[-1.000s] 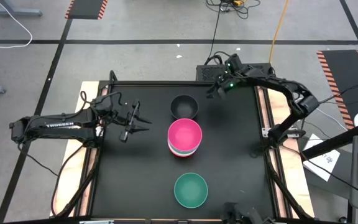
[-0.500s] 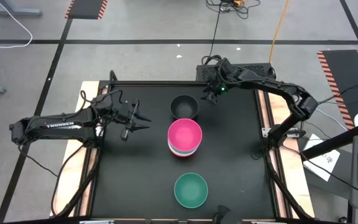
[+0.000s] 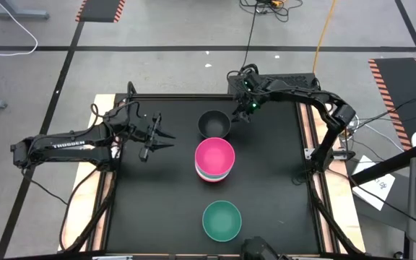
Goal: Nest bowls inside each other
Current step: Stack the black bowl on the pink bowl
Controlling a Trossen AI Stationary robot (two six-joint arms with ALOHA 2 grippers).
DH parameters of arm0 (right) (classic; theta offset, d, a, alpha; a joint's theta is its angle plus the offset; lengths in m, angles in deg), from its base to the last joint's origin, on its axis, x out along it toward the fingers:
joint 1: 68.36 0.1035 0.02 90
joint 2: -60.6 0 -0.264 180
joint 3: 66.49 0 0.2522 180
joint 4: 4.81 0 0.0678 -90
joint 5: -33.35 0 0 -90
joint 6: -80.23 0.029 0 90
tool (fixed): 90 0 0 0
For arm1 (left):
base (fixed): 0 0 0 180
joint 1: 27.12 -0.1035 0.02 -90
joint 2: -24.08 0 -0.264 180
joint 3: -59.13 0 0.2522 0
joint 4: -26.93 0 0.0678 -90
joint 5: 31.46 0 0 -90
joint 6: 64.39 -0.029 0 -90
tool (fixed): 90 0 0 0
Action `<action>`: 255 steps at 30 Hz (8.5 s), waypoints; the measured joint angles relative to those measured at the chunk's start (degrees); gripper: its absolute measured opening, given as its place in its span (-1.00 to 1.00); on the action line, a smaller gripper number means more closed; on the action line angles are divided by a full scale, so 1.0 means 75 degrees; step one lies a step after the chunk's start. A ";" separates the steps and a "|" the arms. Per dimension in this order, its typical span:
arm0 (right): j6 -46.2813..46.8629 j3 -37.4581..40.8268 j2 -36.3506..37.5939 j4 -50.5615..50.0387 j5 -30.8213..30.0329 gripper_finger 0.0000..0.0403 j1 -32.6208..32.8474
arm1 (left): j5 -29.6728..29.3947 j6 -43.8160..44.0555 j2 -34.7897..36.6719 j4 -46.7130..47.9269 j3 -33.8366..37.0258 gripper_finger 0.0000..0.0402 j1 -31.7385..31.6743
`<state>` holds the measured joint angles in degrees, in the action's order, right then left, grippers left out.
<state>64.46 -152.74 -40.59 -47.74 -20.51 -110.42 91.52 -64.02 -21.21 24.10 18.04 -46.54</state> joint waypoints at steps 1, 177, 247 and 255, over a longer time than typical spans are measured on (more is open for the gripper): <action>0.0014 0.0000 0.0000 0.0053 0.0122 0.16 0.0001 | 0.0000 0.0019 0.0000 -0.0001 0.0000 -0.33 0.0000; -0.0565 -0.7128 -0.3138 -0.3491 -0.0207 0.07 0.1011 | -0.0334 -0.0353 0.3346 0.4201 0.0137 -0.33 0.0699; 0.2625 0.7045 0.8606 0.5711 -0.2824 0.07 0.1930 | 0.1416 -0.1808 -0.5909 0.4396 -0.3500 -0.33 -0.4089; 0.2981 0.7044 0.8605 0.5799 -0.2613 0.07 0.1943 | 0.1558 -0.2118 -0.6378 0.5538 -0.4787 -0.30 -0.3423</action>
<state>86.82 -99.91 23.95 -4.25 -40.11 -95.84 103.20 -79.90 -69.05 65.64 -17.87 -72.22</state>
